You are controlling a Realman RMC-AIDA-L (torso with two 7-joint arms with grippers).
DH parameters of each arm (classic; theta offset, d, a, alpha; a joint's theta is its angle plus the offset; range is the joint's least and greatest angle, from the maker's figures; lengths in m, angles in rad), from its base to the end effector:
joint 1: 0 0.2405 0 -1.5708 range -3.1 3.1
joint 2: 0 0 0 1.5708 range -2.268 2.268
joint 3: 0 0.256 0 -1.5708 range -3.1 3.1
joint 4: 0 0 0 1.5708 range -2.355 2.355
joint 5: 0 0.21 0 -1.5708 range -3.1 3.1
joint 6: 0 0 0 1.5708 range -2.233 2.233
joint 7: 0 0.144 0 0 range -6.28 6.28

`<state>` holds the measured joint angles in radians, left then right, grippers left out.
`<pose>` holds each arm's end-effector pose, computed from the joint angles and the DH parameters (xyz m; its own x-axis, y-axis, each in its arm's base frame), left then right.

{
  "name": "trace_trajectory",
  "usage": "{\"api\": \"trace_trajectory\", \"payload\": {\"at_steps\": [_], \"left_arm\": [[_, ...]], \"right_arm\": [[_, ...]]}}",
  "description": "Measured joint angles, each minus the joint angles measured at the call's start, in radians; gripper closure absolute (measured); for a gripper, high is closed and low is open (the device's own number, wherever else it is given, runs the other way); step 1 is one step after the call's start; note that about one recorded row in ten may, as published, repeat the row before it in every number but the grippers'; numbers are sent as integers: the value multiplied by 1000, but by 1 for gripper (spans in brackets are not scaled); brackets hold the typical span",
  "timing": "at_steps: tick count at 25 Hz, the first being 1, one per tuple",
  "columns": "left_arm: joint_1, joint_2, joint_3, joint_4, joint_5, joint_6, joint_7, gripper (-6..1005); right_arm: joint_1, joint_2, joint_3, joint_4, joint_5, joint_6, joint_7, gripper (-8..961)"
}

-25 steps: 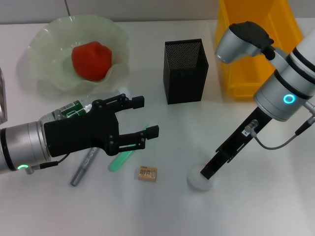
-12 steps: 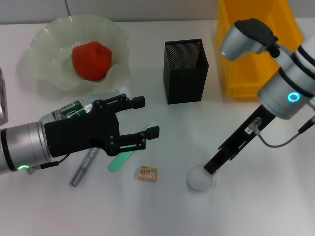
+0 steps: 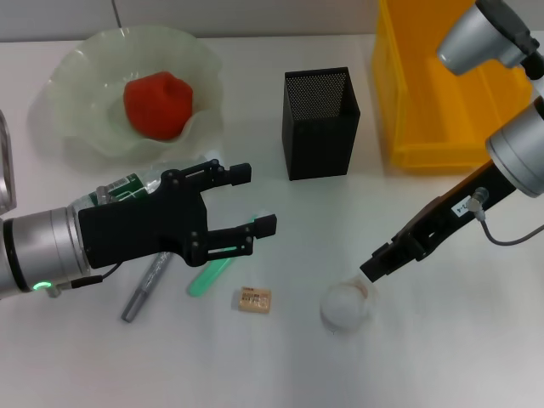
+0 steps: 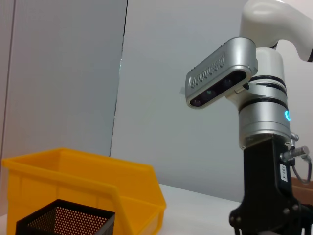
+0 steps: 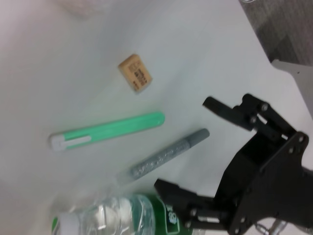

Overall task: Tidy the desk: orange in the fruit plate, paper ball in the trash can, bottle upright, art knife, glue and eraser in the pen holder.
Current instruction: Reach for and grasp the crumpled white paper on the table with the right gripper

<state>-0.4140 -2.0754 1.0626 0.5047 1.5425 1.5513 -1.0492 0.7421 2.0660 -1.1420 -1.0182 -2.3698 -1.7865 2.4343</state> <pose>-0.2546 0.2899 -0.0371 0.7473 0.1581 0.6455 0.3170 -0.9384 -0.1373 0.1771 0.3406 -0.0087 0.6595 -0.7198 0.2167 -0.7338 -0.6790 -0.0219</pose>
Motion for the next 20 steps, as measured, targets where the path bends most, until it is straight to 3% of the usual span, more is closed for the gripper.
{"api": "trace_trajectory", "payload": {"at_steps": [13, 18, 20], "left_arm": [[-16, -2, 0, -8, -1, -5, 0, 198], [-16, -2, 0, -12, -1, -6, 0, 199], [-15, -2, 0, -12, -1, -6, 0, 199]], "right_arm": [[75, 0, -10, 122, -12, -9, 8, 481], [110, 7, -13, 173, -58, 0, 8, 296], [124, 9, -23, 198, -76, 9, 8, 295]]}}
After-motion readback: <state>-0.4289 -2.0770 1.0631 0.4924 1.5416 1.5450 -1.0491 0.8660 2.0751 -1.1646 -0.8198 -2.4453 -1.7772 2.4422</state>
